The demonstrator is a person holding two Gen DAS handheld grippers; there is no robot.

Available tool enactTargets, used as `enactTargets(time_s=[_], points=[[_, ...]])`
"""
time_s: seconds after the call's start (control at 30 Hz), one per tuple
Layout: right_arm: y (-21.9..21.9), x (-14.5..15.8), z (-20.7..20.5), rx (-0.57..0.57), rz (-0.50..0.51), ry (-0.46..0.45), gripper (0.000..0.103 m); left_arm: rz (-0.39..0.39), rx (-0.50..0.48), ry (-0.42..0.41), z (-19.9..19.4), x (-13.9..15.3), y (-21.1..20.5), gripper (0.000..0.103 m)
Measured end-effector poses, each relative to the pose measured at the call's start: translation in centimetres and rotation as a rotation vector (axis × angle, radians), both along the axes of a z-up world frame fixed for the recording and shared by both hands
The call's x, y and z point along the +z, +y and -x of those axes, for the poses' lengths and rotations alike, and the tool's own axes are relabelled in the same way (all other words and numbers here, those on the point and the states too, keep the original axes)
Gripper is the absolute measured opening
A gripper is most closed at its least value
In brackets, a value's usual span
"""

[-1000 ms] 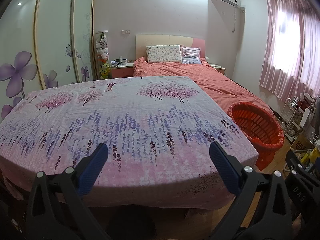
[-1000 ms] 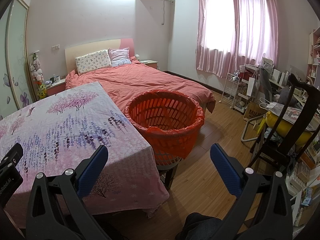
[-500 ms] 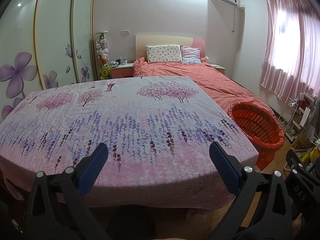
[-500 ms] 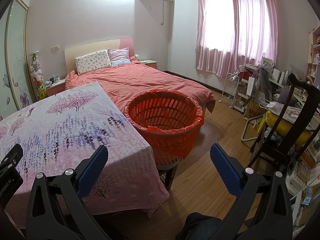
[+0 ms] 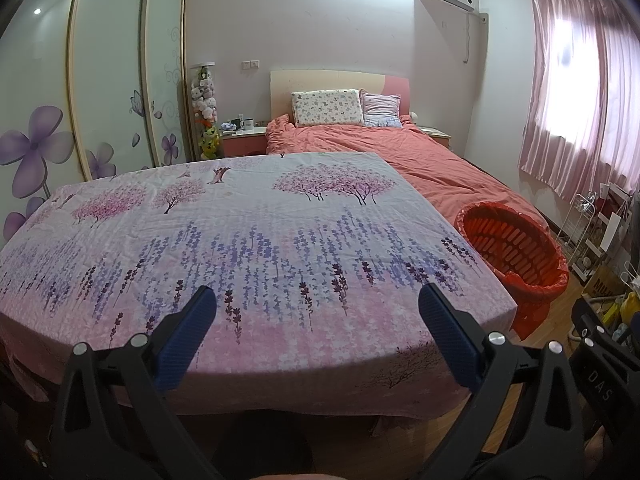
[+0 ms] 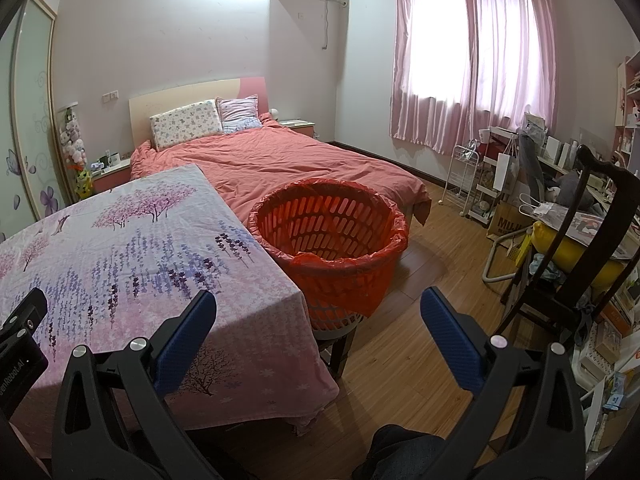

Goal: Collect trash

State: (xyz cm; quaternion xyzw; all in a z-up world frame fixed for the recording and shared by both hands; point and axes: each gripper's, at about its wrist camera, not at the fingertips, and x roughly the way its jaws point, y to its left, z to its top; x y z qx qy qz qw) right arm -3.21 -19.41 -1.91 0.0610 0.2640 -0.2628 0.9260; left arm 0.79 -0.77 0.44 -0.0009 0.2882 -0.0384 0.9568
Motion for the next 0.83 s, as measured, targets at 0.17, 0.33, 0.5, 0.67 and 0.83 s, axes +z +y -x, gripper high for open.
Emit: enactTargets(time_s=[0.17, 0.33, 0.5, 0.67, 0.83], points=[[-0.02, 0.00, 0.02, -0.001, 0.000, 0.000, 0.101, -0.004, -0.003, 0.000, 0.08, -0.07, 0.18, 0.099], [-0.03, -0.01, 0.03, 0.000, -0.001, 0.000, 0.101, -0.004, -0.001, 0.000, 0.12, -0.07, 0.17, 0.099], [0.00, 0.00, 0.05, 0.000, -0.001, -0.001, 0.101, -0.004, -0.001, -0.001, 0.06, -0.05, 0.09, 0.099], [-0.05, -0.01, 0.06, 0.000, -0.002, -0.001, 0.101, -0.006, -0.003, 0.001, 0.09, -0.11, 0.11, 0.099], [0.01, 0.01, 0.08, 0.000, -0.002, -0.001, 0.101, -0.003, -0.004, 0.003, 0.13, -0.13, 0.17, 0.099]])
